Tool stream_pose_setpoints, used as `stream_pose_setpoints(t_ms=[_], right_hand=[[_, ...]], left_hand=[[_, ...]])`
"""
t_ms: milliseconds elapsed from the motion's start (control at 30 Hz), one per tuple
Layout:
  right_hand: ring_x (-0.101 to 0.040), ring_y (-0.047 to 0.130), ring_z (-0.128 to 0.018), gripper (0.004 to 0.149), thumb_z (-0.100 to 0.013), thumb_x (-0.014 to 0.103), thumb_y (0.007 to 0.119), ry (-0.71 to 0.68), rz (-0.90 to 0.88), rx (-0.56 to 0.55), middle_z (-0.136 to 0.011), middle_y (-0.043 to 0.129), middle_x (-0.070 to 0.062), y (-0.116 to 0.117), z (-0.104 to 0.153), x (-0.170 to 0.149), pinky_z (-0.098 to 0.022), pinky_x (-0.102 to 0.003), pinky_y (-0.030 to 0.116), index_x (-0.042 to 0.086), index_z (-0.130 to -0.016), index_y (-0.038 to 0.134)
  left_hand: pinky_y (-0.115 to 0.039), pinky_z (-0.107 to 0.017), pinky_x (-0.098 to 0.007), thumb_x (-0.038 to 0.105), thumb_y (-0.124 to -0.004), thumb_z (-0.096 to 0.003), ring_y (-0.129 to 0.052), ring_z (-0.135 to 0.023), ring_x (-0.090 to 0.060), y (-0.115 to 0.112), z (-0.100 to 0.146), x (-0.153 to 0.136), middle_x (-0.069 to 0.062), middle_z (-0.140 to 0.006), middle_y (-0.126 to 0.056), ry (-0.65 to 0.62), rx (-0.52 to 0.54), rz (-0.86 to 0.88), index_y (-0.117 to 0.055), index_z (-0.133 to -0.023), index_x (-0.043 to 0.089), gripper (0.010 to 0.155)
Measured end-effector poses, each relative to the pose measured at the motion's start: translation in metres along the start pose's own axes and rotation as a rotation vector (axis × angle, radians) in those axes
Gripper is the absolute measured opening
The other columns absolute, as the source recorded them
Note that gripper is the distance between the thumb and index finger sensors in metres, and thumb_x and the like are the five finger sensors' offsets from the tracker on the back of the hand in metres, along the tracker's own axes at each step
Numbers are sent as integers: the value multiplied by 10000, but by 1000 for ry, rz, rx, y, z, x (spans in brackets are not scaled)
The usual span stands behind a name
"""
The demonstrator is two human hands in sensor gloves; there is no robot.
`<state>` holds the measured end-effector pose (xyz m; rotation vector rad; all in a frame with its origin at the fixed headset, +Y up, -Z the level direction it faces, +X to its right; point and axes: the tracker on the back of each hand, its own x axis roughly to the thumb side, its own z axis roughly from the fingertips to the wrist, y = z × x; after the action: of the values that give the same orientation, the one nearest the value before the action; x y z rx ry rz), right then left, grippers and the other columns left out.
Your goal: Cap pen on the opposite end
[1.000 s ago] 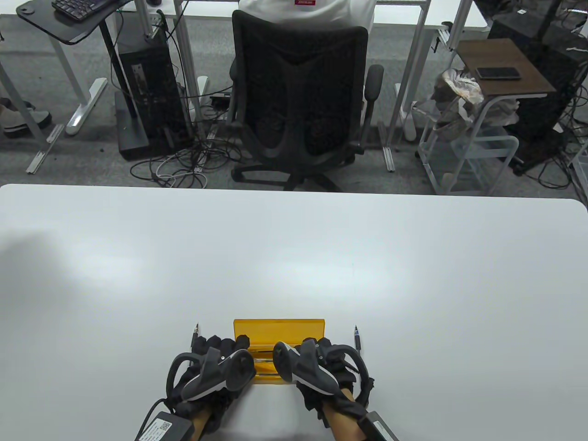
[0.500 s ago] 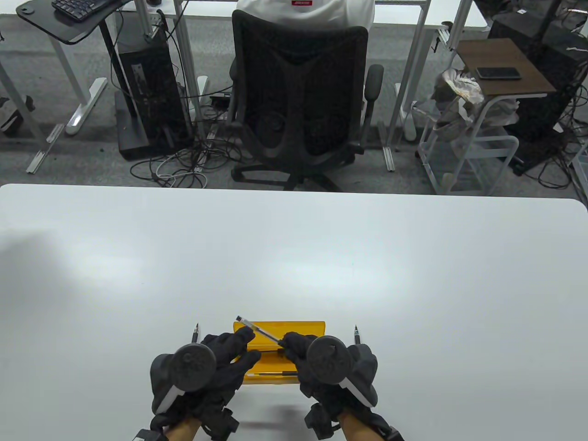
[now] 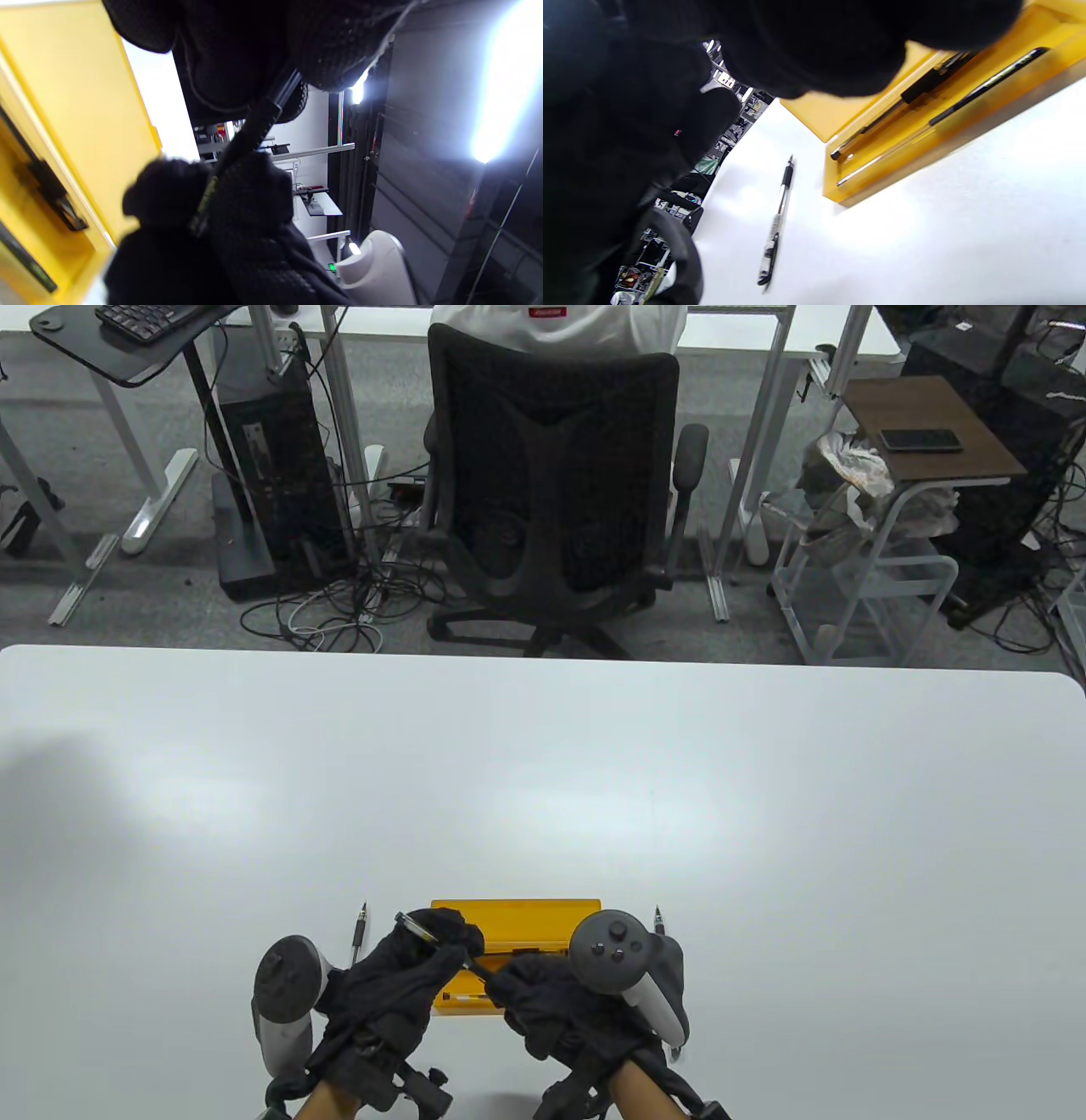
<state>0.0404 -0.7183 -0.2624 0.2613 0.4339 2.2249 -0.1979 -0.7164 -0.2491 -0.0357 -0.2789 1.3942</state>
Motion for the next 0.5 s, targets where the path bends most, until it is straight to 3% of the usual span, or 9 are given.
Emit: stream_pose_setpoints(t_ms=[100,267,333,367,433,500], right_hand=[[-103,968,-176,537,-413,512,657,-1,9,14,-353,1001,8,3,-2,2,-190,-342,851,146,-660,964],[-102,968,-149,493,-405,470,707,-51,61,-121,-308,998,-16,1,0,19,-175,-340,857,123,-615,987],[-76,972,-156,481,-391,486,706,-20,270,-174,-312,997,8,-1,4,16,-188,-316,870,162,-616,981],[-78,975,-170,479,-395,484,706,-58,260,-162,-327,998,7,-4,5,11,-195,-316,871,165,-630,976],[-126,979,-210,472,-397,433,738,-6,109,-238,-377,999,-30,-14,6,3,-225,-354,858,132,-684,960],[-158,988,-265,466,-403,386,755,11,86,-289,-437,998,-48,-22,4,1,-261,-375,855,125,-746,930]], left_hand=[[-653,-672,-564,321,-813,-515,-957,-658,-263,3,-1,4,-109,-809,-967,-43,77,-192,-672,-969,149,505],[-676,-640,-549,332,-790,-512,-962,-562,-244,7,-5,8,-115,-738,-979,-21,182,-227,-655,-969,78,540],[-640,-647,-580,285,-804,-518,-930,-565,-298,29,-5,13,-156,-765,-950,-54,309,-362,-646,-973,79,524],[-680,-628,-557,319,-801,-518,-955,-547,-257,42,-4,10,-120,-752,-971,-71,333,-525,-660,-967,91,523],[-670,-637,-561,318,-817,-520,-955,-551,-265,54,1,-1,-127,-752,-981,-44,321,-523,-675,-973,81,531],[-657,-640,-574,313,-845,-515,-950,-545,-284,55,3,-7,-147,-737,-989,-15,316,-409,-702,-967,66,535]])
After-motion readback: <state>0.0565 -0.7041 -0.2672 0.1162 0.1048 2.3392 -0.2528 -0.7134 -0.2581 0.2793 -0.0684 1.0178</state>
